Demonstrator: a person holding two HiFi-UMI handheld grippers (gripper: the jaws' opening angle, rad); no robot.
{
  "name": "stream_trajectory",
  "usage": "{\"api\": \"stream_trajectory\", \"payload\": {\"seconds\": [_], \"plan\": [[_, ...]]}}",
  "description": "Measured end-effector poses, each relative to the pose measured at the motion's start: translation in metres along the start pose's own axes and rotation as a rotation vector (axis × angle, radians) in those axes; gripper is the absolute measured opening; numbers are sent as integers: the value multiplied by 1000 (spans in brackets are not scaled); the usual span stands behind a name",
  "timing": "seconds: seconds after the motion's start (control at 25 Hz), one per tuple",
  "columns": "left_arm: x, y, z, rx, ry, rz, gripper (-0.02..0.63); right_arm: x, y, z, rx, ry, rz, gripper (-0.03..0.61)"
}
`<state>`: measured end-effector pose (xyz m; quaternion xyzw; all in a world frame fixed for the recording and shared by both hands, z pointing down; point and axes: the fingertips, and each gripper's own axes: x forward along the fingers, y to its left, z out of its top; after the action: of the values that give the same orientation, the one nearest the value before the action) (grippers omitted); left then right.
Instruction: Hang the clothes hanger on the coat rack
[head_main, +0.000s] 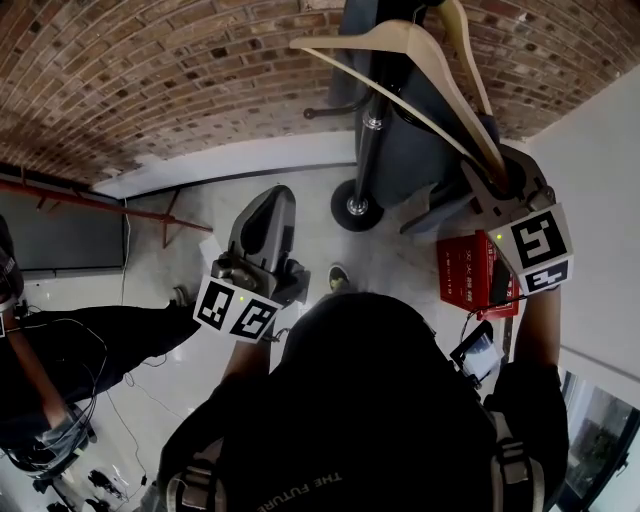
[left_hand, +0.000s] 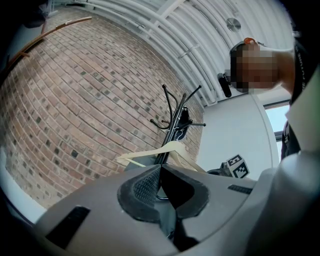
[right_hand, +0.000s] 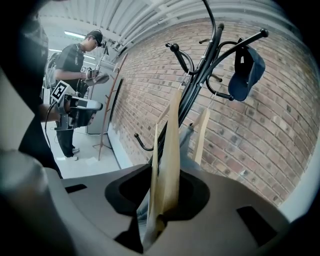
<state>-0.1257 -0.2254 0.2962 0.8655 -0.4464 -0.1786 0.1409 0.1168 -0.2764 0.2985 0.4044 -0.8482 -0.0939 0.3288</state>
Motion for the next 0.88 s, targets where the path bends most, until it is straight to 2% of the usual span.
{"api": "stream_trajectory", "payload": {"seconds": [0.24, 0.56, 0.88], "plan": [[-1, -17, -4, 13, 5, -14, 20, -20, -3, 0, 12, -62, -23, 118], [-1, -27, -3, 26, 3, -24, 20, -33, -7, 8, -2, -114, -50, 118], [-5, -39, -11, 22, 18, -39, 20, -67, -7, 9, 17, -169, -118, 118]]}}
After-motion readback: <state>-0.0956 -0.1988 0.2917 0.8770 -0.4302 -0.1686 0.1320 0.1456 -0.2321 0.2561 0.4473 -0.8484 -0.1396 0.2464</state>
